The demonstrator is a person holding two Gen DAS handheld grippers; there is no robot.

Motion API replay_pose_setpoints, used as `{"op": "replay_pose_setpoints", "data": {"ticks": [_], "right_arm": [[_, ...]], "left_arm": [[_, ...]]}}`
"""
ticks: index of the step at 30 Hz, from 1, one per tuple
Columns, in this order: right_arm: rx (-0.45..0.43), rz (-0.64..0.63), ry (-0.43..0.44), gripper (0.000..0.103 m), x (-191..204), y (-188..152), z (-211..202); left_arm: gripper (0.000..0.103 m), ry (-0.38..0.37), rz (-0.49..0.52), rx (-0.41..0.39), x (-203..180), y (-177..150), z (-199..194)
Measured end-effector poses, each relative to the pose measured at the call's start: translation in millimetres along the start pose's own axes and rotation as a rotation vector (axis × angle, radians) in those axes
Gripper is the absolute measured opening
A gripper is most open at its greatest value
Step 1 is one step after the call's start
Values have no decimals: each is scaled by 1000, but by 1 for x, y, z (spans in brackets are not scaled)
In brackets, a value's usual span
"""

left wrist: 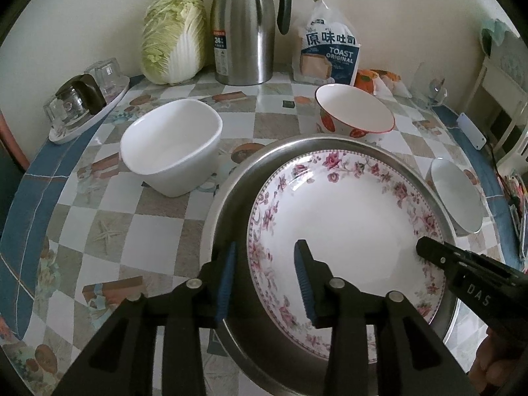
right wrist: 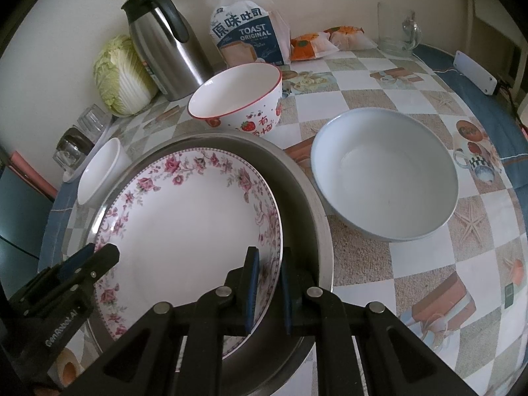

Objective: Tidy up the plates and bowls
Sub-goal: 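Open the right tool to release the floral plate rim, then lift both tools up and away from the steel basin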

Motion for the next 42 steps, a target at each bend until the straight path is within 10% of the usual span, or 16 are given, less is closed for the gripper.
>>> {"op": "replay_pose_setpoints", "data": {"ticks": [37, 42], "right_arm": [[-101, 30, 0, 17, -1, 12, -35], [-126, -8, -2, 58, 8, 14, -45]], "left_arm": [[44, -27, -25, -36, 0, 4, -16], [61, -9, -50, -72, 5, 9, -25]]}}
Point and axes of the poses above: each gripper's, at about its wrist camera, not at the fingertips, and z roughly the way its jaws point, x to its left, y to its top, the point moved 5 cm from there along z, roughly the way its jaws point, and after that the axes turned 5 degrees about y, right-handed, at the moved point
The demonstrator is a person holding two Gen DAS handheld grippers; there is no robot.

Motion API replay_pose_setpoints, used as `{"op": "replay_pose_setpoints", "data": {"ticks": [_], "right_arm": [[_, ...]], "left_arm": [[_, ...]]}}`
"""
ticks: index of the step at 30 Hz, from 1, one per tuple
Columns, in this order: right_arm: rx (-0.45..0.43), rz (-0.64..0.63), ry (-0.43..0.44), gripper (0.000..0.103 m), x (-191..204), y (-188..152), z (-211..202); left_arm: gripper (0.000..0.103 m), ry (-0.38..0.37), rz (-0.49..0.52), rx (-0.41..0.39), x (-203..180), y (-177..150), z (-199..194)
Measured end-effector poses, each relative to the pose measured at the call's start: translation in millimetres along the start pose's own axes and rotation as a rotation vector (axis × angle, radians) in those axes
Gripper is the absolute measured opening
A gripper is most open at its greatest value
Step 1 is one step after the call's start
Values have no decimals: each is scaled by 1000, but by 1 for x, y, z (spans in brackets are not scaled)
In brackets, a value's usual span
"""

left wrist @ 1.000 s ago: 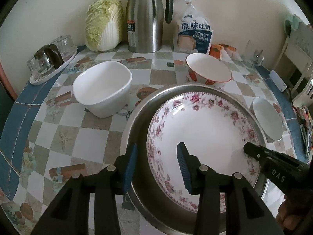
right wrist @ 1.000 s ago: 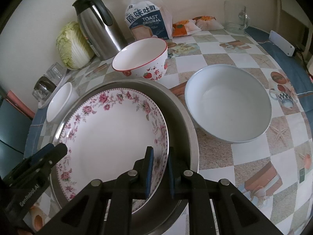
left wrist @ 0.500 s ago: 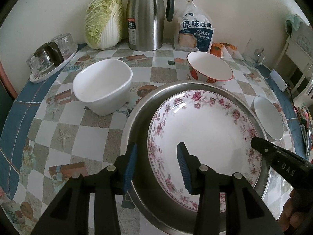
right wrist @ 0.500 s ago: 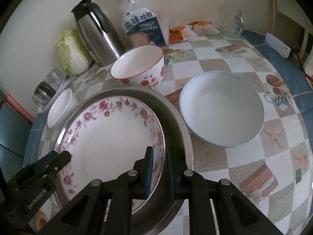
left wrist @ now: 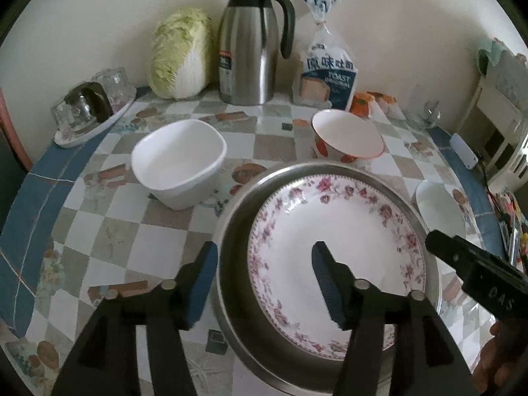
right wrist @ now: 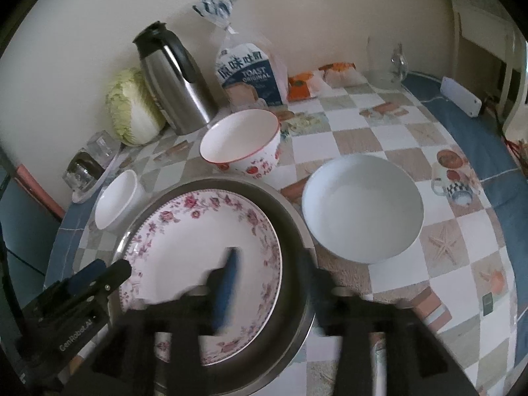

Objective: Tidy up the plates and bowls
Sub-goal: 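Lift both tools up and away from the steel basin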

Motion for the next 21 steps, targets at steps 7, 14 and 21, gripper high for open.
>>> {"op": "replay_pose_setpoints", "data": {"ticks": [7, 14, 21], "right_arm": [[-7, -26, 0, 73, 3, -1, -4], [-21, -58, -9, 96, 8, -3, -9], [-52, -83, -2, 103, 13, -4, -16]], "left_arm": [[78, 46, -48, -23, 15, 4, -7], [93, 99, -117, -48, 35, 5, -12], [95, 109, -154, -47, 45, 5, -17]]}}
Point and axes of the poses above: each gripper's, at about its wrist camera, not at the fingertips, and z roughly the way its jaws point, x to its left, y to its top, the point moved 5 cm from there along z, roughly the way its jaws point, and after that the axes turned 5 degrees about y, right-handed, at the moved point
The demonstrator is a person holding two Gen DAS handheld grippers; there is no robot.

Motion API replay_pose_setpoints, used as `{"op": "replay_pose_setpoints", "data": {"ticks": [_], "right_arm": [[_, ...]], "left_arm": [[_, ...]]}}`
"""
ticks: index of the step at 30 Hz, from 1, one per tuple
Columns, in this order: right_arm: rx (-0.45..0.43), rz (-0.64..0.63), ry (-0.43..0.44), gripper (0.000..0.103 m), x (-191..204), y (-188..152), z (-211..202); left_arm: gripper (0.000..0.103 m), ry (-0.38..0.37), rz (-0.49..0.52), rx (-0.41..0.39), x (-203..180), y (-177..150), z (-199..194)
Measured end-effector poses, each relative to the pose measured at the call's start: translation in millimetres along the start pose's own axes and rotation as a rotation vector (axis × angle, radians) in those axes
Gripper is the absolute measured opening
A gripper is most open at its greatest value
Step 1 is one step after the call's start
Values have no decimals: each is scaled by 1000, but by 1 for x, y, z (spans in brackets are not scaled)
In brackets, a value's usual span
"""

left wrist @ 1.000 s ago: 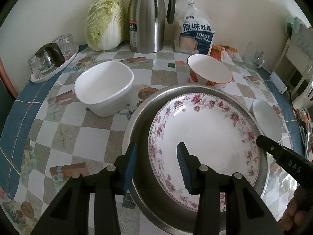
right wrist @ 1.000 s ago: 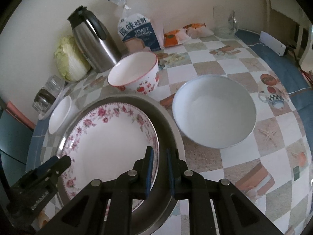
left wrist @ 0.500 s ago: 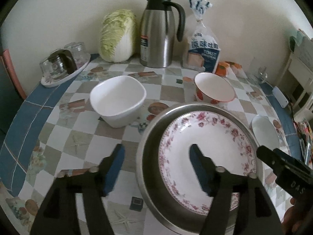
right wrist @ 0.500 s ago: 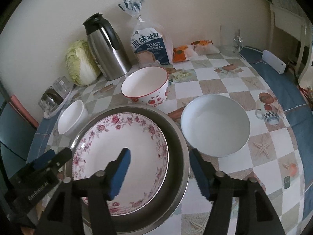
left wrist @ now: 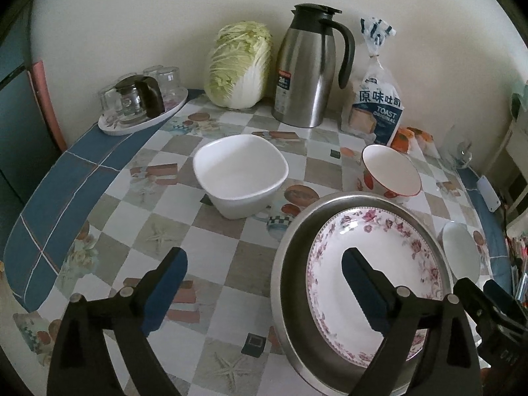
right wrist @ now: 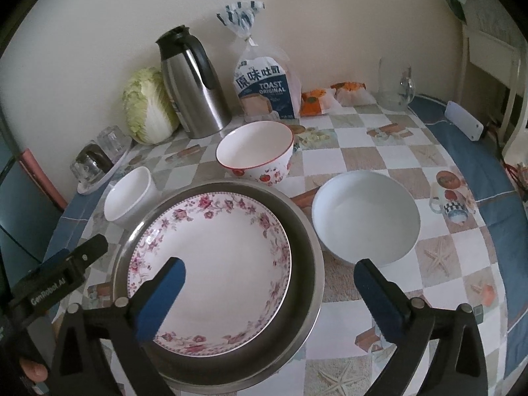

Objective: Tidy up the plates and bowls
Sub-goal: 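Lift both tools up and away from the steel basin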

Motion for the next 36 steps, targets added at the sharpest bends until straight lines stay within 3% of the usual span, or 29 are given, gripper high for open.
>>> {"op": "replay_pose_setpoints", "data": {"ticks": [21, 27, 31, 36], "right_arm": [[-56, 101, 46, 103, -8, 3, -20], [-72, 120, 31, 103, -8, 15, -29], [-35, 134, -21, 103, -13, 25, -28], [-27, 108, -13, 103, -7, 46, -43]], "left_arm": [[95, -33, -76, -27, 20, 21, -19], [95, -47, -49, -41, 17, 48, -24], [95, -66, 16, -100, 9, 75, -40], [95, -99, 49, -129, 3, 106, -56]]}}
Point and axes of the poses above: each gripper's, at about its wrist camera, not at the fingertips, and z roughly the way its jaws point, x to its left, y to its top, the point moved 5 cm from there along z, roughly the way its jaws point, and after that the axes turned 5 degrees about y, right-handed, at the moved point
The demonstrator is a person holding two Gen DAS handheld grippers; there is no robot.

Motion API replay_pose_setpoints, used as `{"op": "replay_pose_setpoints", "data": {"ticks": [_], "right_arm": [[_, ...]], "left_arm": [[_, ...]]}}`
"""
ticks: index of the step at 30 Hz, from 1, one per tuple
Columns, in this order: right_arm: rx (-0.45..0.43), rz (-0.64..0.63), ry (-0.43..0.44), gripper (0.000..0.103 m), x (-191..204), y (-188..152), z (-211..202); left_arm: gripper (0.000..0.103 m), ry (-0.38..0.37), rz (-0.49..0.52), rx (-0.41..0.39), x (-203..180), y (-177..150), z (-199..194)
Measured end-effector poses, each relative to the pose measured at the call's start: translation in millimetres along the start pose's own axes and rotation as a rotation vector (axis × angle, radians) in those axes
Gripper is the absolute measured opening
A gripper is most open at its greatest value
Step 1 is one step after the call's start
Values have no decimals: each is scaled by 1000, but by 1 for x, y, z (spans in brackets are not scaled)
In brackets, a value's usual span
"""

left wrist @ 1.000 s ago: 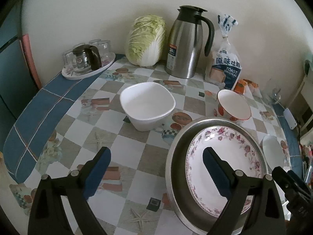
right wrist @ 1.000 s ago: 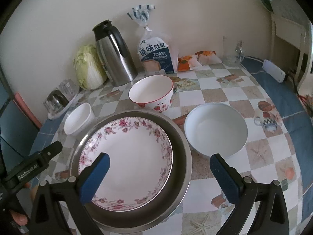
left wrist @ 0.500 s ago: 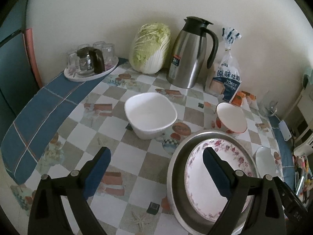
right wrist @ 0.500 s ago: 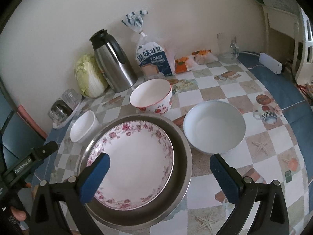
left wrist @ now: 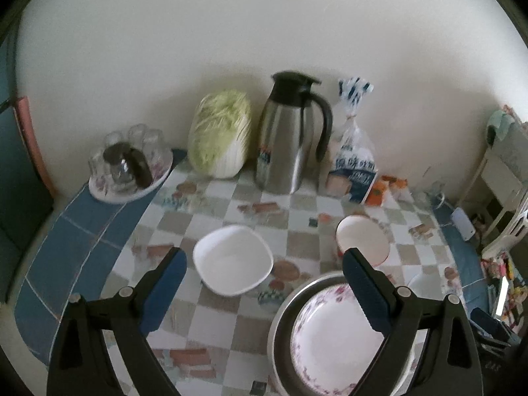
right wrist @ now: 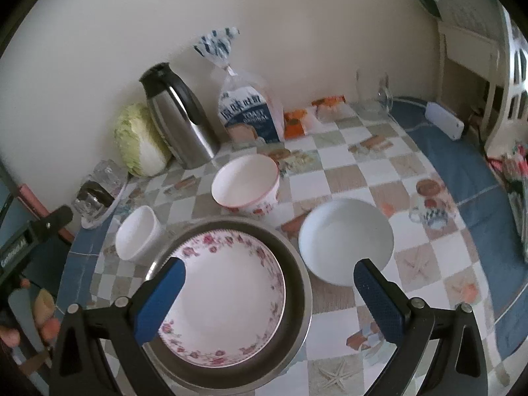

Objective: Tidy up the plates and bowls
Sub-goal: 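Lift both tools up and away from the steel basin, then reach both tools to the red-rimmed strawberry bowl rim and close on it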

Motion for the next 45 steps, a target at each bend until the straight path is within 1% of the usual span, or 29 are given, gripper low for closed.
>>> {"op": "replay_pose_setpoints", "data": {"ticks": [3, 8, 12, 17, 20, 23, 24, 26, 30, 31, 33, 37, 40, 45], "right_arm": [[-22, -14, -1, 103, 4, 14, -16], [-45, -55, 6, 103, 12, 41, -50], [-83, -64, 23, 103, 18, 65, -81], [-134, -100, 40, 103, 31, 103, -117], [-148, -81, 41, 103, 33, 124, -128], [-143, -57, 38, 103, 34, 147, -124], [-136, -47, 30, 103, 33, 155, -117], [-122, -29, 19, 103, 30, 164, -106], [-80, -1, 1, 103, 21, 177, -70], [-63, -1, -8, 103, 19, 180, -57], [-24, -1, -36, 103, 15, 181, -29], [51, -4, -60, 103, 8, 173, 24], [114, 10, -61, 103, 0, 160, 65], [191, 11, -101, 103, -16, 138, 121]], "left_arm": [[96, -22, -1, -8, -2, 19, -8], [96, -39, 39, -10, -12, 43, -21], [96, -75, 19, 7, -15, 58, -24], [96, -61, 42, 8, -24, 76, -26], [96, -65, 51, 18, -32, 88, -22], [96, -83, 54, 44, -40, 97, -12], [96, -90, 52, 52, -42, 99, -8], [96, -80, 40, 69, -44, 105, 3], [96, -42, 60, 76, -49, 113, 25], [96, -46, 54, 87, -51, 113, 35], [96, -84, 46, 119, -56, 111, 52], [96, -85, 39, 146, -64, 103, 85], [96, -80, 48, 173, -72, 93, 113], [96, -77, 96, 278, -94, 70, 159]]}}
Point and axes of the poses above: each gripper's, at about its wrist camera, not at the fingertips, and z roughly the way its jaws point, x to its left, y to its top, the point moved 5 cm from there along z, roughly the way its jaws point, and after that the axes turned 5 degrees about y, right-handed, at the moved point
